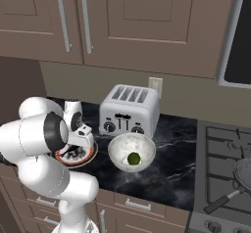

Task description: Place the fish on the plate and place the lime on the same plate.

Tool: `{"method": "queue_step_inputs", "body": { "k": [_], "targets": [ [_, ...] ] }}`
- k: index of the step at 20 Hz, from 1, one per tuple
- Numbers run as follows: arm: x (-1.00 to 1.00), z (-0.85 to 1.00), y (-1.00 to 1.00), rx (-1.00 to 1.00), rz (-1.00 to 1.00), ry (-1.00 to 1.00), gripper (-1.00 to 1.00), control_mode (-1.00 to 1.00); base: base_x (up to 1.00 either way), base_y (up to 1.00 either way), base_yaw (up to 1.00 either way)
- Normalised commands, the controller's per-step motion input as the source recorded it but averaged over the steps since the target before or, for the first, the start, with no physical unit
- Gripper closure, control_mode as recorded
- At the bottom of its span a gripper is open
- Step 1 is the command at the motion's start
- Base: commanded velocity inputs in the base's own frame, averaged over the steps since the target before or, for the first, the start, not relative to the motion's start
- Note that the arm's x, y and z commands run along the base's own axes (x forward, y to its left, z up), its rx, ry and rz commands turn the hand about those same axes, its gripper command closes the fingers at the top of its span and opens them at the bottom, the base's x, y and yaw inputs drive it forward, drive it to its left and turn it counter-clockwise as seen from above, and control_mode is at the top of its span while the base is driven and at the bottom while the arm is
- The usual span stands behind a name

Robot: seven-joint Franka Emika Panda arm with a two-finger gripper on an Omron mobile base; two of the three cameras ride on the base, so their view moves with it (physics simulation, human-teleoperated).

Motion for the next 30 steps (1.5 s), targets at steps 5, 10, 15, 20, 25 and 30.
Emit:
{"method": "queue_step_inputs", "body": {
  "k": [5, 10, 15, 20, 25, 30],
  "targets": [
    [-0.02, 0.10, 0.00, -0.01, 0.00, 0.00, -1.00, -1.00, 0.00, 0.00, 0.00],
    [-0.11, 0.54, 0.00, -0.03, 0.00, -0.04, -1.00, -1.00, 0.00, 0.00, 0.00],
    [-0.32, 0.78, 0.00, 0.00, 0.00, -0.08, -1.00, -1.00, 0.00, 0.00, 0.00],
    [-0.50, 0.57, -0.33, 0.00, 0.00, -0.11, -1.00, -1.00, 0.00, 0.00, 0.00],
    [-0.16, 0.23, -0.92, 0.03, 0.00, 0.00, -1.00, -1.00, 0.00, 0.00, 0.00],
    [-0.06, 0.18, -1.00, 0.00, -0.05, 0.00, -1.00, -1.00, 0.00, 0.00, 0.00]
  ]
}}
